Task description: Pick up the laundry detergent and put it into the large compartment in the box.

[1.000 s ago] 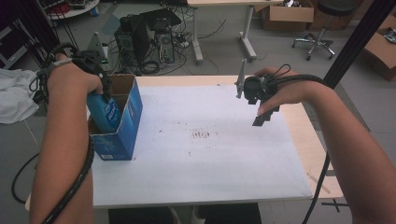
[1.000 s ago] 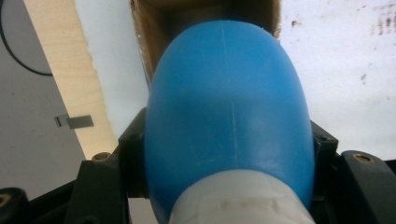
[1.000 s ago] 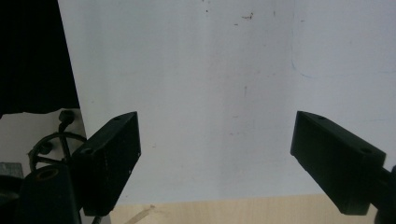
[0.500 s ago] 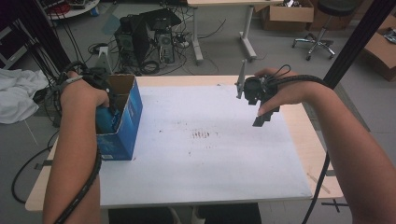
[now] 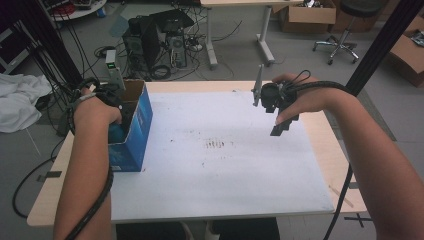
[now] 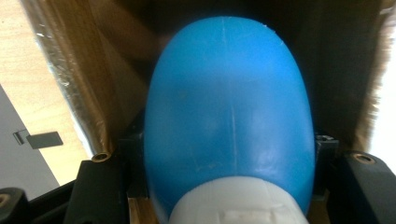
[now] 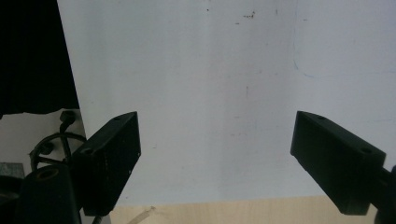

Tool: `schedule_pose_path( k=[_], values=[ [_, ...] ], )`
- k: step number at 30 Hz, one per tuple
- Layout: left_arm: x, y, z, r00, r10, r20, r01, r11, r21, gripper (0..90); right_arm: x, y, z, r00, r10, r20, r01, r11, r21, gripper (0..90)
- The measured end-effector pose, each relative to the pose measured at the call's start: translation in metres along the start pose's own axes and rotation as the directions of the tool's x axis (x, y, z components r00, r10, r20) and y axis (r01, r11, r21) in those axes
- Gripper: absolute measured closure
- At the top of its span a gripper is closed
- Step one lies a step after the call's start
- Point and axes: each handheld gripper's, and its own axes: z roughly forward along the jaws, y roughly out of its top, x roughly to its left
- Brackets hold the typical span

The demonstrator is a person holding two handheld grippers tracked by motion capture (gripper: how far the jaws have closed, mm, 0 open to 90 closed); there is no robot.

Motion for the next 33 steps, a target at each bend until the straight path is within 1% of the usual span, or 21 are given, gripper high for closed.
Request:
schedule_pose_path(
  k=[2,3,4,5,6,12,14,16,20,25,26,27,28,30,31,33],
  values=[
    [-0.0002,0.0000,0.0019,1.0000,-0.003,-0.002,0.003,1.0000,-0.004,37.8,-0.0001,-0.0002,-0.0001,1.0000,0.001,0.000,-0.001,1.000,0.000,16.0],
    [0.0005,0.0004,0.0041,1.0000,0.001,-0.002,-0.001,1.0000,0.003,37.8,0.0000,-0.0002,-0.0002,1.0000,0.002,0.001,-0.002,1.000,-0.001,16.0],
    [0.0004,0.0005,0.0052,1.0000,0.000,-0.001,0.000,1.0000,-0.006,37.8,0.0000,-0.0002,-0.0002,1.0000,0.002,0.001,-0.002,1.000,-0.001,16.0],
    [0.0005,0.0005,0.0047,1.0000,-0.001,0.001,0.001,0.9999,-0.014,37.8,0.0001,-0.0001,-0.0001,1.0000,0.001,0.000,-0.001,1.000,0.000,16.0],
    [0.0002,0.0006,0.0050,1.0000,-0.001,0.000,0.001,0.9999,-0.010,37.8,0.0001,-0.0001,0.0000,1.0000,0.000,0.000,0.000,1.000,0.000,16.0],
    [0.0002,0.0000,0.0057,1.0000,-0.006,-0.001,0.006,0.9994,-0.033,37.8,0.0004,-0.0014,0.0000,1.0000,0.003,0.001,-0.003,1.000,-0.003,16.0],
    [0.0000,-0.0001,0.0057,1.0000,-0.007,-0.003,0.006,0.9994,-0.034,37.7,0.0003,-0.0021,0.0003,1.0000,0.006,0.001,-0.006,1.000,-0.002,16.1],
    [-0.0006,-0.0004,0.0059,0.9999,0.001,-0.011,-0.002,0.9996,-0.030,37.7,0.0007,-0.0022,0.0000,1.0000,0.007,0.000,-0.007,1.000,-0.002,16.0],
    [-0.0015,-0.0004,0.0062,0.9998,0.000,-0.020,-0.001,0.9993,-0.036,37.8,0.0012,-0.0023,-0.0009,1.0000,0.005,0.002,-0.005,1.000,-0.001,16.0],
    [0.0003,-0.0006,0.0056,0.9998,-0.012,-0.014,0.011,0.9993,-0.036,37.9,0.0019,-0.0028,-0.0014,1.0000,0.005,0.003,-0.005,1.000,-0.002,16.1],
    [0.0005,-0.0007,0.0058,0.9998,-0.019,-0.009,0.018,0.9991,-0.039,37.8,0.0021,-0.0029,-0.0016,1.0000,0.006,0.004,-0.006,1.000,-0.002,16.0],
    [0.0009,-0.0009,0.0056,0.9999,-0.015,-0.009,0.014,0.9991,-0.039,37.7,0.0021,-0.0031,-0.0018,1.0000,0.006,0.004,-0.006,1.000,-0.002,16.0],
    [0.0008,-0.0014,0.0057,0.9998,-0.020,-0.008,0.020,0.9987,-0.046,37.6,0.0020,-0.0033,-0.0019,1.0000,0.006,0.004,-0.006,1.000,-0.001,16.1],
    [0.0009,-0.0017,0.0055,0.9997,-0.019,-0.013,0.018,0.9985,-0.051,37.0,0.0022,-0.0036,-0.0020,1.0000,0.008,0.003,-0.008,1.000,-0.001,16.0],
    [0.0012,-0.0028,0.0036,0.9999,-0.014,-0.007,0.014,0.9977,-0.067,35.8,0.0023,-0.0036,-0.0019,1.0000,0.007,0.003,-0.007,1.000,0.000,16.0],
    [0.0007,-0.0035,0.0024,1.0000,-0.006,0.002,0.006,0.9974,-0.071,33.3,0.0024,-0.0034,-0.0016,1.0000,0.006,0.004,-0.006,1.000,0.001,16.0]
  ],
)
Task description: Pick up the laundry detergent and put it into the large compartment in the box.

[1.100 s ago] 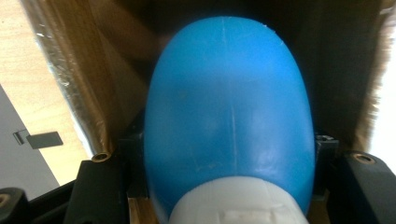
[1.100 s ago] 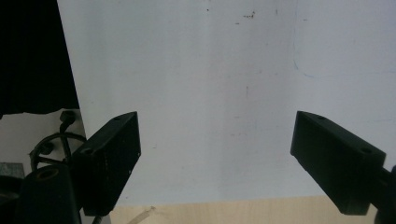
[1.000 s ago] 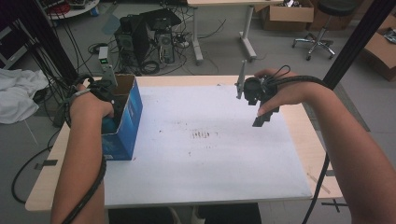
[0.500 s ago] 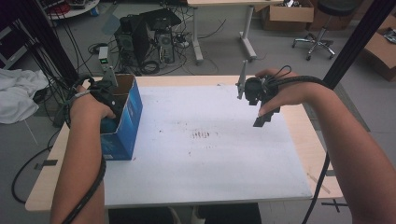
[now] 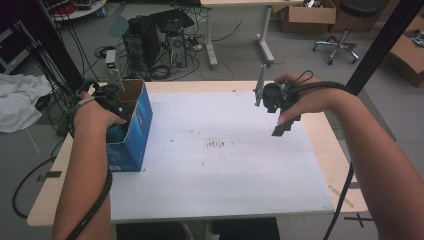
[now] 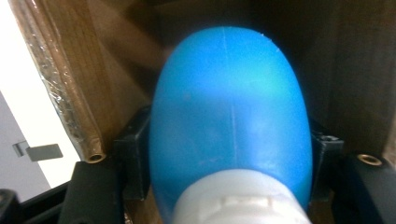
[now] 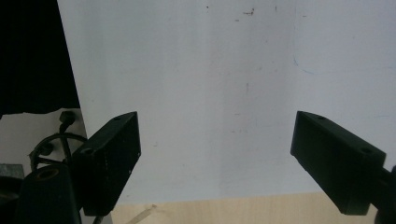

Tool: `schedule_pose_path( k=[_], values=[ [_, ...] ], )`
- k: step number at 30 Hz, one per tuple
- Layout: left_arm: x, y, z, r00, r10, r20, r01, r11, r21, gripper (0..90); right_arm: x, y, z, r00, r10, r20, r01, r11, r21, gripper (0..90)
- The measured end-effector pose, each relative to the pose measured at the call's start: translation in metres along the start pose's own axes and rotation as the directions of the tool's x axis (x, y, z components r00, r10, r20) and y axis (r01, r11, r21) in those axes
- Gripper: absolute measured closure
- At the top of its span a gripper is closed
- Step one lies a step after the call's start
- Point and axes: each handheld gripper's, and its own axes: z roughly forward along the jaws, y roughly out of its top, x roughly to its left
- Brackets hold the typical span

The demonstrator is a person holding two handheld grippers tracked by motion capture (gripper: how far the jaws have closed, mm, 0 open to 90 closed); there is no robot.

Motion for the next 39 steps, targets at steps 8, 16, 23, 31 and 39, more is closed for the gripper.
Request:
schedule_pose_path(
  k=[8,16,23,31,39],
  values=[
    [-0.001,-0.001,-0.006,1.0000,-0.004,-0.002,0.004,1.0000,-0.007,32.0,0.001,0.002,0.001,1.0000,-0.003,0.001,0.003,1.000,0.002,16.1],
    [-0.001,-0.003,-0.017,1.0000,-0.003,0.004,0.003,1.0000,-0.008,29.2,0.001,0.001,0.001,1.0000,0.000,0.002,0.000,1.000,-0.001,16.0],
    [-0.003,-0.005,-0.030,0.9999,-0.006,-0.016,0.006,0.9997,-0.024,24.8,0.001,0.002,0.000,1.0000,-0.003,0.002,0.003,1.000,-0.003,16.0],
    [-0.003,-0.009,-0.044,0.9997,-0.008,-0.025,0.007,0.9998,-0.021,20.3,0.001,0.002,-0.001,1.0000,-0.007,0.003,0.007,1.000,0.000,16.0],
    [-0.012,-0.014,-0.065,0.9986,0.033,-0.042,-0.035,0.9986,-0.040,16.2,0.002,0.004,-0.001,1.0000,-0.007,0.003,0.007,1.000,0.002,16.0]
  ],
)
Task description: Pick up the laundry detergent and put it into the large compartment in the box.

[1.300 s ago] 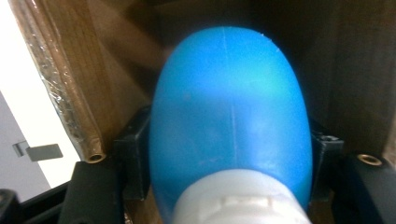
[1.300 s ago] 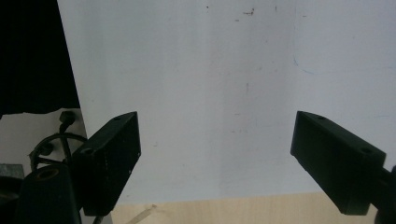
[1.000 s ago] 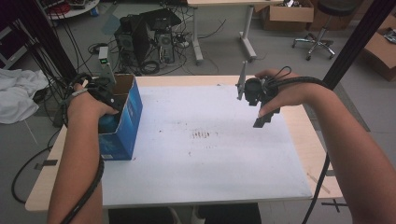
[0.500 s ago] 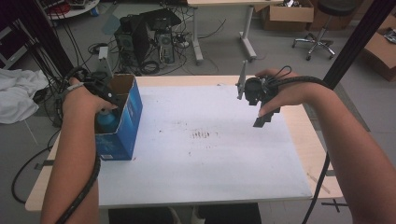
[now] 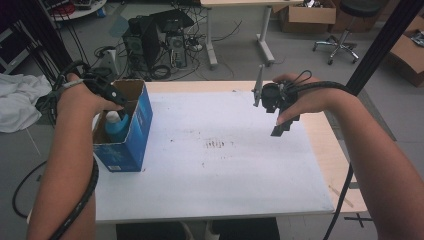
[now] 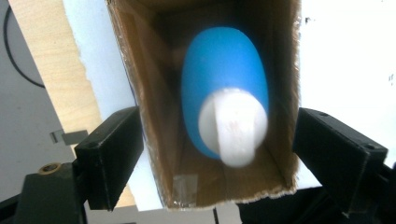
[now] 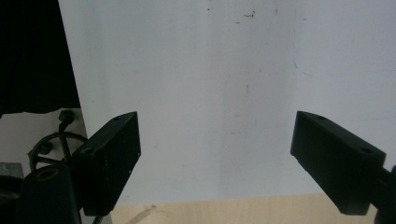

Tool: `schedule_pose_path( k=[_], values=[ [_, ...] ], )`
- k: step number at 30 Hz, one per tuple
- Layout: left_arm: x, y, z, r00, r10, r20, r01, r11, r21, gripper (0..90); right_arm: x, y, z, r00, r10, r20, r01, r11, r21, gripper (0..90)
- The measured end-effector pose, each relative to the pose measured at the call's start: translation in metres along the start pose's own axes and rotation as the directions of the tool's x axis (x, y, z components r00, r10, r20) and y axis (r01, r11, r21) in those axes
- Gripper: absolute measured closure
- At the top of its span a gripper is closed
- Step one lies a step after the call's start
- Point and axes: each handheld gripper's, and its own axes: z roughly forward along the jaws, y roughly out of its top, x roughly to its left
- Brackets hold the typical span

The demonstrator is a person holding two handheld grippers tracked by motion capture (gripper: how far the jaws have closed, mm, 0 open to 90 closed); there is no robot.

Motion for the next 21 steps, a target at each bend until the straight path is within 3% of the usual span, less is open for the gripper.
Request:
schedule_pose_path(
  k=[21],
  values=[
    [-0.023,-0.005,-0.036,0.9959,0.087,-0.025,-0.088,0.9955,-0.035,9.4,0.004,-0.003,-0.002,1.0000,0.001,0.006,-0.001,1.000,-0.006,16.0]
  ],
)
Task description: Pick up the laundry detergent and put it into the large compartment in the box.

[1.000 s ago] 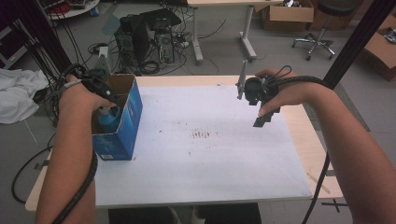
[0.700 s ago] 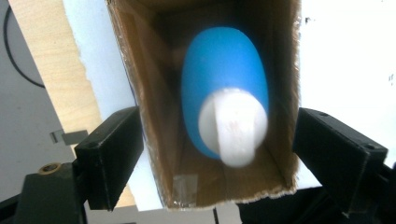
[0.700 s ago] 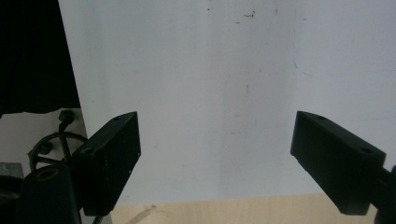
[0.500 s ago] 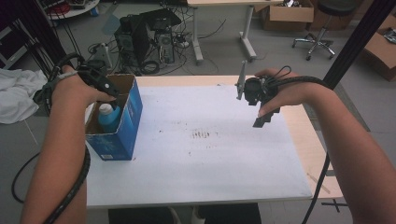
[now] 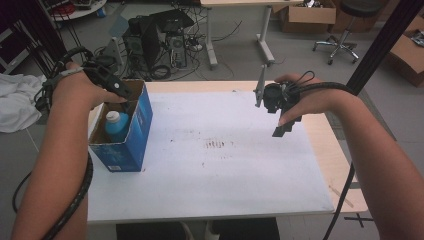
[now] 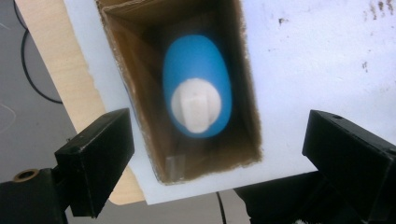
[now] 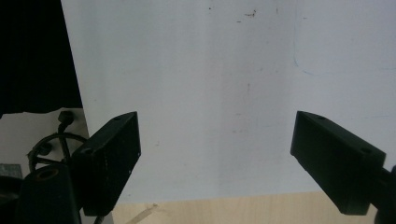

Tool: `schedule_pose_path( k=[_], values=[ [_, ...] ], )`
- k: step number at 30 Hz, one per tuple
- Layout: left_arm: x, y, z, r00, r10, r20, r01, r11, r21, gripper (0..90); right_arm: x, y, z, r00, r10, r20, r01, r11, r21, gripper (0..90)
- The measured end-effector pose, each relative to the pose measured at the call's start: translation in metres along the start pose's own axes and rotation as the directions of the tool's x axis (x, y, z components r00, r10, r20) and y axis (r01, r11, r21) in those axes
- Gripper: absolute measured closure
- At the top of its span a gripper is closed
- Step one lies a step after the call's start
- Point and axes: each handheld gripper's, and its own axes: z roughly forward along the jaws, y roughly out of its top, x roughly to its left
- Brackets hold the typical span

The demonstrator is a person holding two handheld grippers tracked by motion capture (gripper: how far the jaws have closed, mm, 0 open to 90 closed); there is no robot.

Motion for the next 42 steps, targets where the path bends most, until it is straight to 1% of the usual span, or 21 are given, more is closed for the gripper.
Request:
schedule_pose_path(
  k=[3,9,12,15,20,23,24,25,26,27,28,30,33,34,35,36,37,38,39,41,42],
  values=[
    [-0.003,0.000,-0.002,1.0000,0.004,-0.001,-0.004,1.0000,-0.005,9.2,0.000,0.000,0.000,1.0000,0.000,0.000,0.000,1.000,-0.002,16.0],
    [-0.014,0.001,-0.009,0.9991,0.041,-0.007,-0.041,0.9991,-0.009,7.9,0.000,0.000,0.000,1.0000,-0.002,-0.002,0.002,1.000,-0.003,16.0],
    [-0.021,0.002,-0.014,0.9974,0.072,-0.003,-0.072,0.9972,-0.019,6.2,0.000,-0.001,0.000,1.0000,-0.002,0.000,0.002,1.000,-0.006,16.0],
    [-0.027,0.003,-0.017,0.9962,0.087,-0.002,-0.087,0.9960,-0.023,3.3,0.000,-0.002,-0.001,1.0000,-0.001,0.000,0.001,1.000,-0.007,16.0],
    [-0.040,0.005,-0.020,0.9903,0.139,0.005,-0.139,0.9899,-0.029,0.1,0.000,-0.003,-0.001,1.0000,0.005,-0.003,-0.005,1.000,-0.006,16.0],
    [-0.048,0.006,-0.020,0.9807,0.195,0.014,-0.194,0.9803,-0.036,0.1,0.000,-0.004,-0.001,1.0000,0.006,-0.004,-0.006,1.000,-0.004,16.0],
    [-0.048,0.006,-0.020,0.9807,0.195,0.014,-0.194,0.9803,-0.036,0.1,0.000,-0.004,-0.001,1.0000,0.006,-0.004,-0.006,1.000,-0.004,16.0],
    [-0.051,0.007,-0.019,0.9766,0.215,0.016,-0.214,0.9760,-0.040,0.1,0.000,-0.004,-0.001,1.0000,0.006,-0.004,-0.006,1.000,-0.004,16.0],
    [-0.056,0.007,-0.018,0.9693,0.245,0.014,-0.245,0.9688,-0.038,0.1,0.000,-0.004,-0.001,1.0000,0.007,-0.004,-0.007,1.000,-0.001,16.0],
    [-0.062,0.007,-0.017,0.9590,0.283,0.011,-0.283,0.9587,-0.031,0.1,0.000,-0.004,-0.001,1.0000,0.008,-0.004,-0.008,1.000,0.000,16.0],
    [-0.066,0.008,-0.018,0.9534,0.302,0.010,-0.301,0.9529,-0.036,0.1,0.000,-0.004,-0.002,1.0000,0.007,-0.003,-0.007,1.000,-0.001,16.1],
    [-0.073,0.008,-0.018,0.9378,0.347,0.017,-0.346,0.9373,-0.044,0.1,-0.001,-0.005,-0.002,0.9999,0.011,-0.005,-0.011,1.000,-0.001,16.0],
    [-0.084,0.008,-0.018,0.9071,0.420,0.027,-0.418,0.9062,-0.064,0.1,-0.001,-0.006,-0.002,0.9999,0.016,-0.006,-0.016,1.000,0.005,16.0],
    [-0.089,0.007,-0.019,0.8930,0.449,0.034,-0.446,0.8924,-0.071,0.1,-0.001,-0.007,-0.001,0.9998,0.018,-0.005,-0.018,1.000,0.005,16.0],
    [-0.089,0.007,-0.019,0.8930,0.449,0.034,-0.446,0.8924,-0.071,0.1,-0.002,-0.007,-0.001,0.9998,0.017,-0.005,-0.017,1.000,0.008,16.0],
    [-0.093,0.007,-0.019,0.8703,0.490,0.045,-0.487,0.8705,-0.073,0.1,-0.002,-0.007,-0.001,0.9998,0.017,-0.005,-0.017,1.000,0.008,16.0],
    [-0.102,0.007,-0.018,0.8363,0.547,0.042,-0.542,0.8360,-0.085,0.1,-0.002,-0.008,-0.002,0.9997,0.023,-0.005,-0.023,1.000,0.006,16.0],
    [-0.106,0.007,-0.018,0.8180,0.573,0.046,-0.568,0.8180,-0.089,0.1,-0.002,-0.008,-0.002,0.9997,0.025,-0.005,-0.025,1.000,0.007,16.0],
    [-0.106,0.007,-0.018,0.8180,0.573,0.046,-0.568,0.8180,-0.089,0.1,-0.002,-0.008,-0.002,0.9997,0.025,-0.005,-0.025,1.000,0.007,16.0],
    [-0.117,0.005,-0.016,0.7745,0.630,0.058,-0.625,0.7761,-0.087,0.1,-0.003,-0.009,-0.003,0.9995,0.030,-0.005,-0.030,1.000,0.005,16.0],
    [-0.122,0.005,-0.014,0.7489,0.659,0.065,-0.654,0.7514,-0.089,0.1,-0.004,-0.009,-0.003,0.9994,0.033,-0.004,-0.033,0.999,0.006,16.0]
  ],
)
